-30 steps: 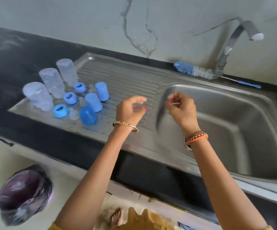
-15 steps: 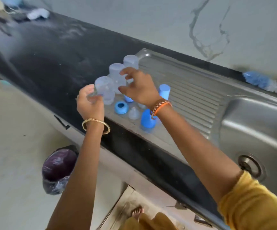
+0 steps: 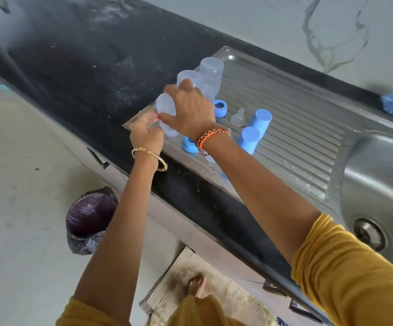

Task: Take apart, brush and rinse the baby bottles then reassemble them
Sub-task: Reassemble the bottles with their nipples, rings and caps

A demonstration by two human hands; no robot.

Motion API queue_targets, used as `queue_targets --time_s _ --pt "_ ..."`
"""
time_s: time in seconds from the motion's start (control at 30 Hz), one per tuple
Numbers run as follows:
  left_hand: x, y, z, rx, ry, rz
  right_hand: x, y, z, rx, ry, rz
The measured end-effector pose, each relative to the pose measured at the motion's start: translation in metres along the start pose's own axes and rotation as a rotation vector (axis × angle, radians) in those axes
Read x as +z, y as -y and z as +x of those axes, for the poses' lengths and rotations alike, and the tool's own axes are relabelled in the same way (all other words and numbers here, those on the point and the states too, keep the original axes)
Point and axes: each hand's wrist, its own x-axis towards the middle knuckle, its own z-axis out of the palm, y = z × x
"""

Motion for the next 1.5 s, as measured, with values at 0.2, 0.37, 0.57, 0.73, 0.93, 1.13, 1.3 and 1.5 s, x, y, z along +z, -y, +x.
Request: queue_targets --time_s 0.2,0.37,0.57,0.73,0.93,1.13,1.3,1.5 --pt "-0.001 -0.006 -0.005 0.029 -0.005 0.017 -0.001 0.000 0.001 0.027 0.008 0.045" --pt "0.003 -0.022 -0.024 0.149 -0.102 -0.115 -0.028 -0.009 -0.016 0.083 -0.064 0.278" --pt "0.054 -0.063 -0.077 0.359 -0.021 -0.293 -0.095 -0.073 -0.078 0.280 -0.331 0.576" --pt "0.123 -0.069 -0.136 0.301 0.279 -0.340 -0.113 -0.163 -0.158 0.620 -0.499 0.860" --pt "0.171 -0.071 -0.191 0.027 0.579 -0.394 -0.158 -0.235 -0.237 0.697 -0.692 1.237" --pt "0.200 -0.068 -0.224 -0.096 0.612 -0.414 -0.132 -0.257 -0.278 1.062 -0.794 1.348" --pt "0.207 -0.059 -0.236 -0.139 0.655 -0.364 -0.108 -0.268 -0.303 1.090 -0.944 1.314" --pt "0.207 -0.052 -0.243 -0.228 0.670 -0.324 -0.096 -0.262 -0.310 1.094 -0.846 0.718"
